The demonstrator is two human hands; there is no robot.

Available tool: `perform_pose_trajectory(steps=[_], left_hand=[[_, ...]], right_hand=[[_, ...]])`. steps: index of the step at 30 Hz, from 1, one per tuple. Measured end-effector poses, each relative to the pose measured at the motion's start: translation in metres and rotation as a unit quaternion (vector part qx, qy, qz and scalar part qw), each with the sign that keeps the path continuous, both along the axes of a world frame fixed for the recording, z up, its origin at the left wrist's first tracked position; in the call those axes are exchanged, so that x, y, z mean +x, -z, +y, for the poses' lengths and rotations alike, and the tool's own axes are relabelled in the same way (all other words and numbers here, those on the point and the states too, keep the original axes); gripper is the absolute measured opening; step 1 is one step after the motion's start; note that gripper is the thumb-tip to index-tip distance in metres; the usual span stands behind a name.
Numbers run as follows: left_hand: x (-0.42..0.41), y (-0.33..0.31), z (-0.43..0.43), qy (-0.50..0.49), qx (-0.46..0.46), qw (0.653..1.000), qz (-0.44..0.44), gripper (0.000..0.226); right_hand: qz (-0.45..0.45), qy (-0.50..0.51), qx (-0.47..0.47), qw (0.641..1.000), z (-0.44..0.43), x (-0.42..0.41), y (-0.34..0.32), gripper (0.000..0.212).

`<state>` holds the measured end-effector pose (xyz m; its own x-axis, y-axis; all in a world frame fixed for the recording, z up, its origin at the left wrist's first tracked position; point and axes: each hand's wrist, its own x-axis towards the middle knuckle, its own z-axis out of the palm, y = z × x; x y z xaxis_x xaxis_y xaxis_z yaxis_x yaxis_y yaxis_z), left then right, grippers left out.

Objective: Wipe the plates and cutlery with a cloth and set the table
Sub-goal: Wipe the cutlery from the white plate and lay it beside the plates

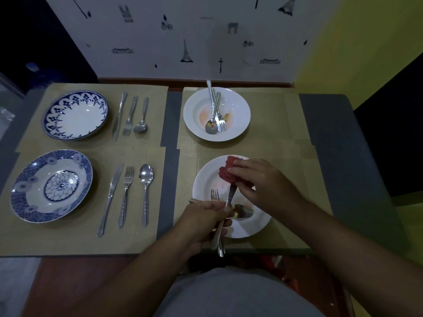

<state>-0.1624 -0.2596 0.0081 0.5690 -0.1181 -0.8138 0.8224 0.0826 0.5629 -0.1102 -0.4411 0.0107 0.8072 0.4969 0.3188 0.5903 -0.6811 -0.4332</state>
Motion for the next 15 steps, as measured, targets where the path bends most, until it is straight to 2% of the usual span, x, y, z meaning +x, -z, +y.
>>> perform_pose_trajectory(steps=[4, 9, 13, 15], left_hand=[[0.003, 0.002, 0.003, -0.029, -0.036, 0.999, 0.017, 0.016], [-0.002, 0.006, 0.003, -0.053, -0.039, 0.998, 0.0, 0.01], [-0.006, 0.007, 0.005, -0.053, -0.021, 0.998, -0.019, 0.005], [-0.005, 0.007, 0.005, -0.048, -0.013, 0.998, -0.03, 0.006]], right_hand=[[0.014, 0.008, -0.003, 1.0, -0.008, -0.013, 0.004, 0.04], [0.034, -0.067, -0.024, 0.997, -0.006, -0.029, 0.014, 0.042], [0.03, 0.023, -0.007, 0.999, -0.012, -0.003, 0.013, 0.045], [0.021, 0.029, -0.01, 0.999, -0.011, -0.004, 0.01, 0.044]])
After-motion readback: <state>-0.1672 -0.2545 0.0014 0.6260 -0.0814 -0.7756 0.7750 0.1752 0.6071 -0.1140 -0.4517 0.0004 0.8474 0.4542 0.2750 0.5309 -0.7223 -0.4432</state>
